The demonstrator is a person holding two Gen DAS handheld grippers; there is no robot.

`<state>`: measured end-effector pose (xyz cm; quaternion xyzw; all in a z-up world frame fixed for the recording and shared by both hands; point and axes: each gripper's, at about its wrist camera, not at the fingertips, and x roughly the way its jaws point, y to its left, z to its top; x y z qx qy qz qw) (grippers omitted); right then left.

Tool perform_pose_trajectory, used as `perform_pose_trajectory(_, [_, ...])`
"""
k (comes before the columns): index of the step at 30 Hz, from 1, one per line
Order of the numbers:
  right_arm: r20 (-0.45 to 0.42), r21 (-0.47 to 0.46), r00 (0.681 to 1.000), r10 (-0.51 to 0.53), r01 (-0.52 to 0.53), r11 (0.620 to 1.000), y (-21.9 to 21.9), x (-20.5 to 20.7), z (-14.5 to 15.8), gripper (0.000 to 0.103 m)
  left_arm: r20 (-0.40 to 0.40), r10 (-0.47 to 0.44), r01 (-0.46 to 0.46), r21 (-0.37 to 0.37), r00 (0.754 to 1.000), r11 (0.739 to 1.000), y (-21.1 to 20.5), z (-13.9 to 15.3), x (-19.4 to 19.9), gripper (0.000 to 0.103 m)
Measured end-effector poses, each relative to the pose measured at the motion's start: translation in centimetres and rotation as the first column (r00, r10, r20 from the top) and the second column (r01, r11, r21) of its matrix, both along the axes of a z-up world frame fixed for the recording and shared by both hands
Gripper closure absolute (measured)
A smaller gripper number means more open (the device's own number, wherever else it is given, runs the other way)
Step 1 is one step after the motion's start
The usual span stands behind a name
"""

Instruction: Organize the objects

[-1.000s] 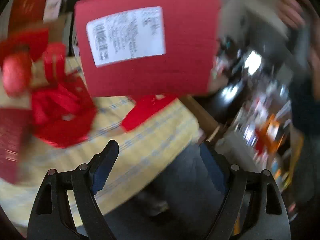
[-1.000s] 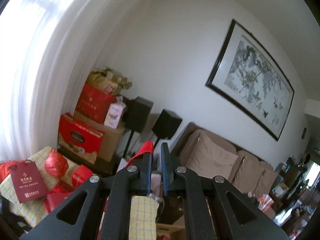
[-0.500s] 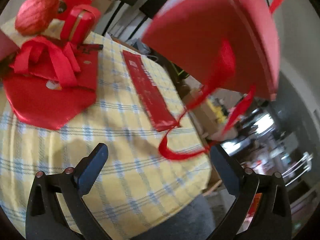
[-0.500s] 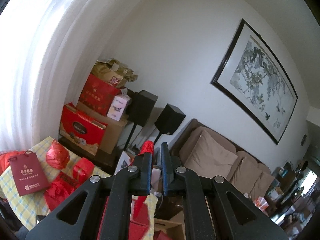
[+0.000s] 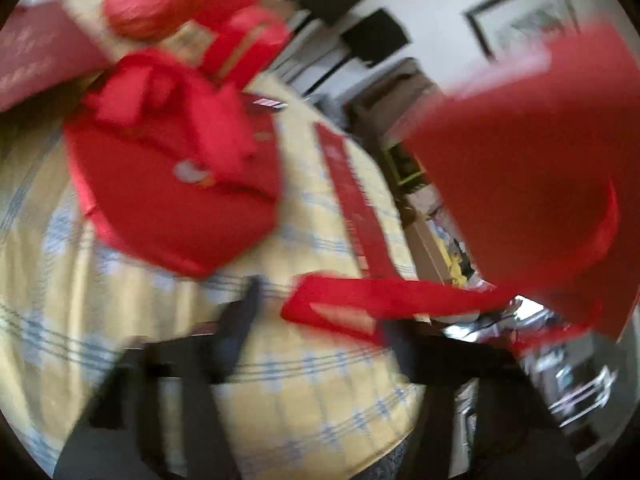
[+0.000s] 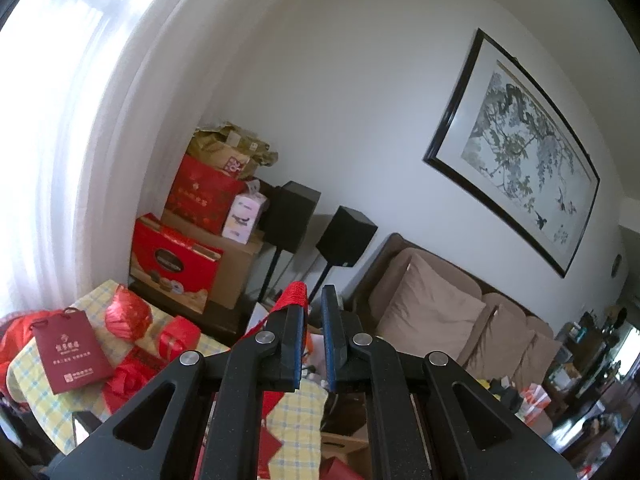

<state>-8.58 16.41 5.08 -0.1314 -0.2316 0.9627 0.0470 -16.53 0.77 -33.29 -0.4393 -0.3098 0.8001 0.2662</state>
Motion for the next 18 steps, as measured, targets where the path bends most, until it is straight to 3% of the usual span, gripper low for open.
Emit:
perform_pose_trajectory(3, [-0.011, 0.016, 1.0, -0.023, 0.023, 1.0, 0.6, 0.0, 0.0, 0.098, 0.028, -0.01, 0.012, -0.068, 1.0, 0.998, -1.0, -0.5, -0.8, 0.089])
perform_pose_trajectory(7, [0.022, 0.012, 0.999, -0.04, 0.04, 0.999, 2.0, -0.3, -0.3, 0.098, -0.036, 0.009, -0.015, -0.161, 0.999, 0.987, -2.6, 0.9, -1.0, 0.102])
perform_pose_trajectory(12, [0.02, 0.017, 0.997, -0.078, 0.078, 0.997, 3.9, -0.1, -0.7, 0.098, -0.102, 0.065, -0.087, -0.226, 0.993, 0.97, -5.3, 4.3, -0.1, 0.103])
perform_pose_trajectory(18, [0.022, -0.057, 0.995, -0.095, 0.096, 0.994, 6.9, 0.9, -1.9, 0.098, -0.241, 0.13, -0.181, -0.203, 0.962, 0.962, -8.2, 10.5, 1.4, 0.103])
